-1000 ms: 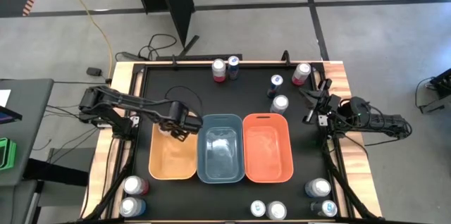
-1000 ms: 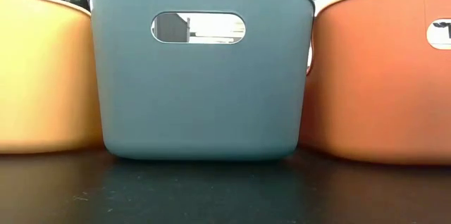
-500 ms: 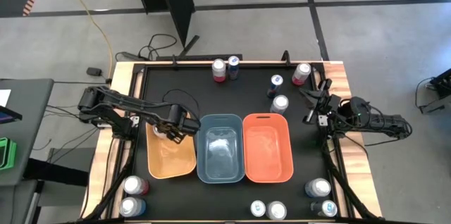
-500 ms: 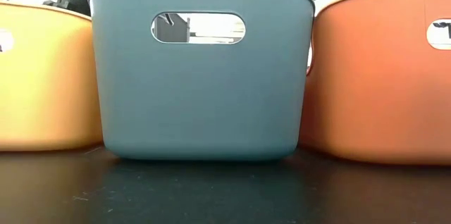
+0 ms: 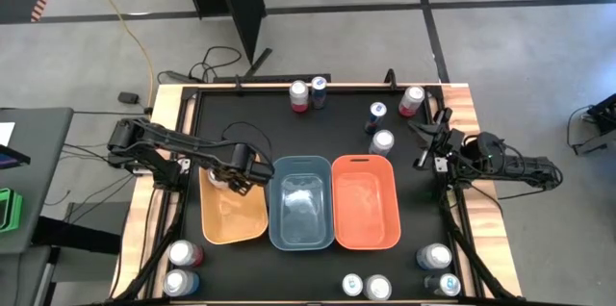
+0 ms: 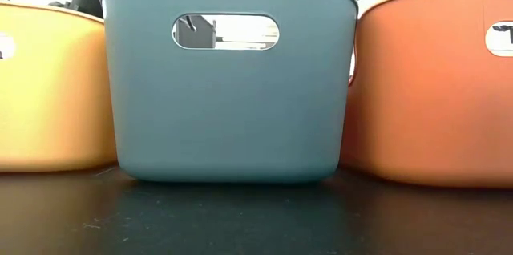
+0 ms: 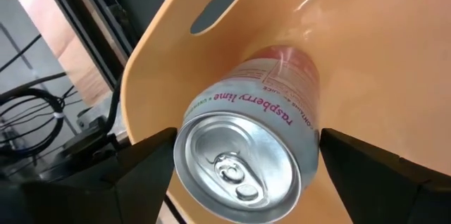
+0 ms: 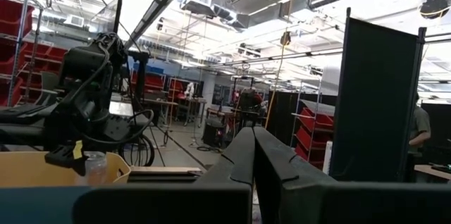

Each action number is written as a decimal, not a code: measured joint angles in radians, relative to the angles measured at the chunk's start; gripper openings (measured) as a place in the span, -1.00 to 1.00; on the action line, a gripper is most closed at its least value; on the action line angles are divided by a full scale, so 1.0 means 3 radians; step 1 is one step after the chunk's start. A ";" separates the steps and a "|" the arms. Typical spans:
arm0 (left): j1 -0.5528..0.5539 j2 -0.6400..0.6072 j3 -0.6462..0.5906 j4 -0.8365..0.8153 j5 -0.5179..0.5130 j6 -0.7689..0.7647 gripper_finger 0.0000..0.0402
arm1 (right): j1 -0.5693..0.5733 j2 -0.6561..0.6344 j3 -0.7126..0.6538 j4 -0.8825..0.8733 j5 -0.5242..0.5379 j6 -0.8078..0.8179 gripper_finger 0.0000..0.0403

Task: Sort soda cans
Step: Put the top left pink-white soda can into the yellow bin, then put the top right pink-white soda can into the yellow bin

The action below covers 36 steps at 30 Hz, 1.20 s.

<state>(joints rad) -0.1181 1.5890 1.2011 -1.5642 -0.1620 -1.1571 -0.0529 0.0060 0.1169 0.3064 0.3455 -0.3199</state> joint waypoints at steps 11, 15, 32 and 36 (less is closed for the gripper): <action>-0.0031 -0.0080 0.0255 -0.0019 -0.0010 0.0071 0.72 | -0.0001 0.0001 0.0000 -0.0023 0.0000 0.0026 -0.89; -0.0033 -0.0127 0.0263 -0.0027 -0.0009 0.0054 0.72 | -0.0001 0.0001 0.0000 -0.0025 0.0000 0.0027 -0.89; -0.0045 -0.0209 0.0881 -0.0020 -0.0237 -0.0034 0.72 | -0.0001 0.0001 0.0000 -0.0052 0.0000 0.0039 -0.89; -0.0046 -0.0209 0.1389 0.0232 -0.0685 0.0243 0.72 | -0.0001 0.0001 0.0000 -0.0048 0.0000 0.0102 -0.89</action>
<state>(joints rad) -0.1318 1.5265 1.6177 -1.4945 -0.3674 -1.0843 -0.0532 0.0063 0.1169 0.2920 0.3454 -0.2892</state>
